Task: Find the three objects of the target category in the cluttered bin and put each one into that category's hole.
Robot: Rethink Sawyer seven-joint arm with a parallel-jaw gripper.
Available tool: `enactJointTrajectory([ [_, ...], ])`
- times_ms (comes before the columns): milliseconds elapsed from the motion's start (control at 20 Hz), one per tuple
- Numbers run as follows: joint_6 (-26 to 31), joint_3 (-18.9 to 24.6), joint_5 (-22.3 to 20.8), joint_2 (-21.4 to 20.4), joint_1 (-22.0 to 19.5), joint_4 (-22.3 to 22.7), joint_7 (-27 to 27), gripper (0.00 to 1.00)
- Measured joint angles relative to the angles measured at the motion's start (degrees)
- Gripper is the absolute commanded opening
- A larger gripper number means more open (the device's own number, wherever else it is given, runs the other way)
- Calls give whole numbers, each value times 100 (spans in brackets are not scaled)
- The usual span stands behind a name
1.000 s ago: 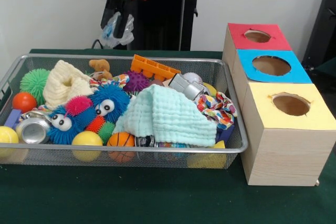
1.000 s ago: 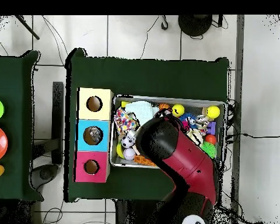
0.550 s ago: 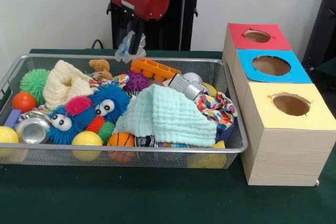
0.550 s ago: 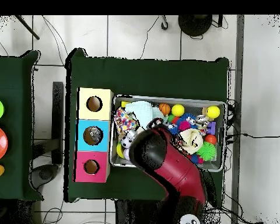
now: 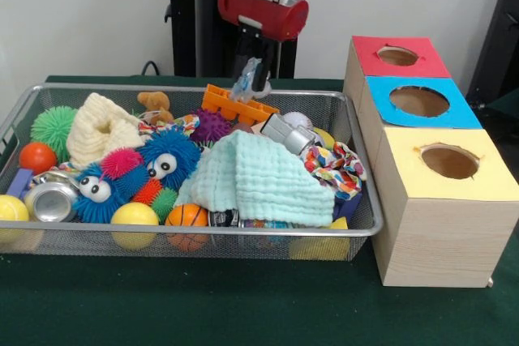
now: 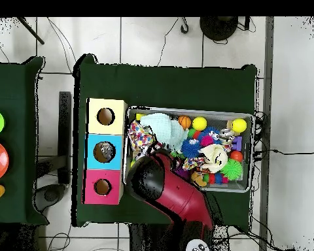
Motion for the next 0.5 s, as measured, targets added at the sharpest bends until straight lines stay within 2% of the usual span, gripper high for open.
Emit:
enactJointTrajectory([
  [500, -6, 334, 1, -26, -12, 271, 0, 0],
])
